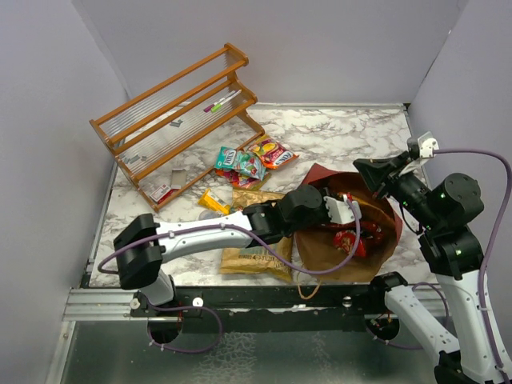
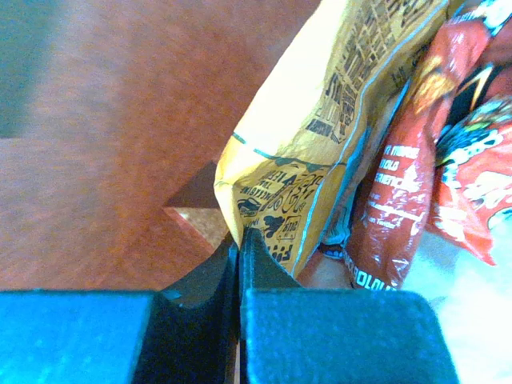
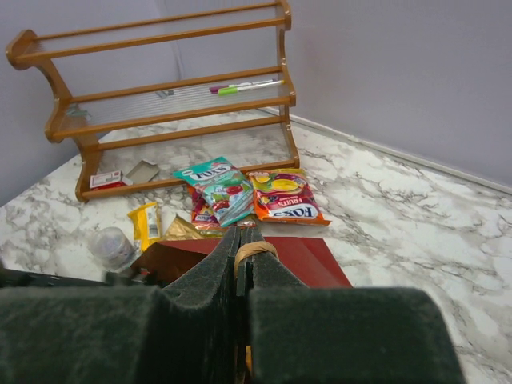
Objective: Take the snacks out of the paper bag
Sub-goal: Take out the snack from the paper bag.
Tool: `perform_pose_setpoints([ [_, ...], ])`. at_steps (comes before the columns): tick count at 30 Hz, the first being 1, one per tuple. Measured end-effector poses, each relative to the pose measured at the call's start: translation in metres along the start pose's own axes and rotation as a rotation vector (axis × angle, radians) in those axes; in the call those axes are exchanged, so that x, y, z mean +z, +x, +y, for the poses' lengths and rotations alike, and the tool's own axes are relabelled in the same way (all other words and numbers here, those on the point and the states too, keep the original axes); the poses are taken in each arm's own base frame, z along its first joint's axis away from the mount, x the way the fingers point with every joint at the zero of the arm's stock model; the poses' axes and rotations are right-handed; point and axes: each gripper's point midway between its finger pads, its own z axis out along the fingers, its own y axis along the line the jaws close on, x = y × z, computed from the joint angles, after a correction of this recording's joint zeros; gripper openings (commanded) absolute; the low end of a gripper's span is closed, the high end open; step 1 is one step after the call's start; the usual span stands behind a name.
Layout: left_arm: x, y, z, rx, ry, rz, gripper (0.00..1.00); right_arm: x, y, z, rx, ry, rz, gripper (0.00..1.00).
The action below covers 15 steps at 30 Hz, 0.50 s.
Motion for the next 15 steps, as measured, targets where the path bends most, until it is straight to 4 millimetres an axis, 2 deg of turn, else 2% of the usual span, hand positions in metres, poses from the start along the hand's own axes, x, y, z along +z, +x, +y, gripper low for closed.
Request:
perform_pose_setpoints([
  [3,-0.018,-0.026,0.012,-0.021,-0.011,-0.078,0.00,-0.001,0.001,-0.004,0.003,0.026,-0.005,0.02],
  [7,-0.039,-0.055,0.016,-0.016,-0.006,-0.163,0.00,-0.002,0.003,-0.011,0.007,0.065,-0.004,0.02],
  [9,-0.049,-0.066,0.014,-0.003,0.004,-0.198,0.00,-0.003,0.002,-0.014,0.008,0.084,-0.008,0.02],
  [15,-0.079,-0.080,0.019,0.027,0.005,-0.264,0.00,-0.007,-0.001,-0.020,0.005,0.129,-0.023,0.02],
])
